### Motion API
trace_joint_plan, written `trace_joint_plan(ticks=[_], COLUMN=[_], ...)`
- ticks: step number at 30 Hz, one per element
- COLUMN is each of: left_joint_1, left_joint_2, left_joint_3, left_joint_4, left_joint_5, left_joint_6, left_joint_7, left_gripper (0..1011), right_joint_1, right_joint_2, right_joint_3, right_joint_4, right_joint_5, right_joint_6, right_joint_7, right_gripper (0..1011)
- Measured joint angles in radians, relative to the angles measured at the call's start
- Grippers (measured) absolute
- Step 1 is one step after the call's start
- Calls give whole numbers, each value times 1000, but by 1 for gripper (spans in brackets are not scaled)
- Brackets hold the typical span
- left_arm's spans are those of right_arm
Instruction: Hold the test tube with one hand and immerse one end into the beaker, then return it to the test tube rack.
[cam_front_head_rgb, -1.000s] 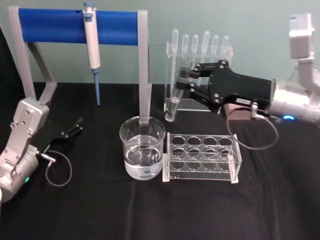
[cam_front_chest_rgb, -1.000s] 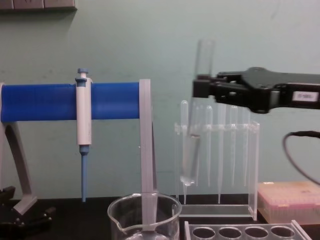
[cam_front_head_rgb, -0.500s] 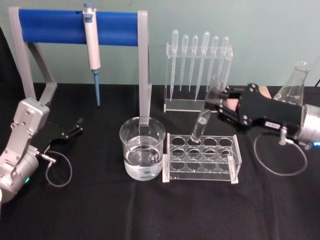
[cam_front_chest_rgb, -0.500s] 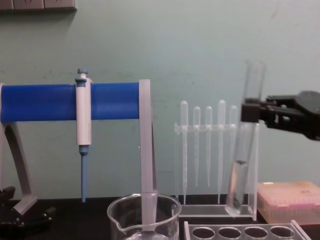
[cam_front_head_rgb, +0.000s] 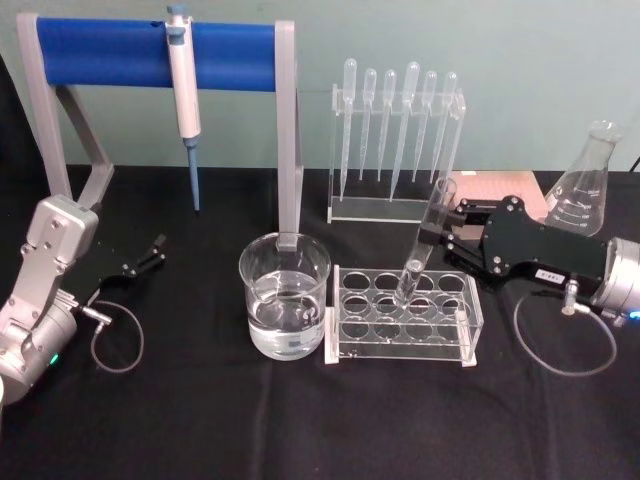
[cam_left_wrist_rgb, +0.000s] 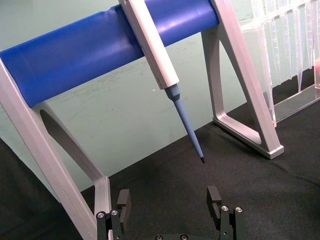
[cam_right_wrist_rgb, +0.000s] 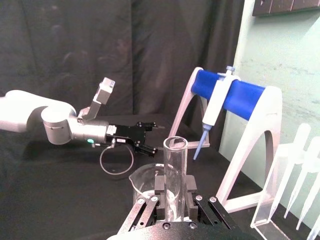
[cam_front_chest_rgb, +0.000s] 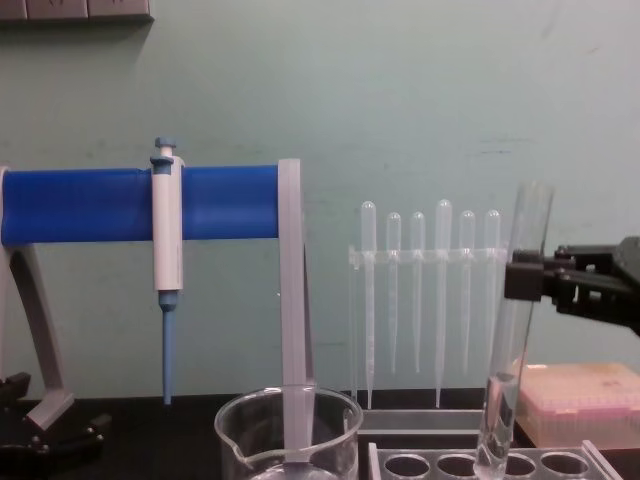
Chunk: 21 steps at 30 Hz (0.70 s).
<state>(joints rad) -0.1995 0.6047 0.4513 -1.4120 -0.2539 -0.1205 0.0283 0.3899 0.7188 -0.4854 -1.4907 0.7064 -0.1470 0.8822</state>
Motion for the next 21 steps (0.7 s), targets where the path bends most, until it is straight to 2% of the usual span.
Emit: trace_joint_plan(ticks=[9,21], left_joint_1=[0,0], left_joint_2=[0,0], left_joint_3=[0,0], left_joint_4=[0,0], left_joint_5=[0,0], left_joint_6=[0,0], left_joint_7=[0,0], left_gripper=[1000,1000], right_joint_1=[20,34], right_joint_2=[-47,-88], right_joint_3=[-20,-47], right_joint_4=[63,138], right_joint_5=[-32,-59], right_joint_6=[-19,-21], right_joint_7=[13,25], right_gripper=[243,243])
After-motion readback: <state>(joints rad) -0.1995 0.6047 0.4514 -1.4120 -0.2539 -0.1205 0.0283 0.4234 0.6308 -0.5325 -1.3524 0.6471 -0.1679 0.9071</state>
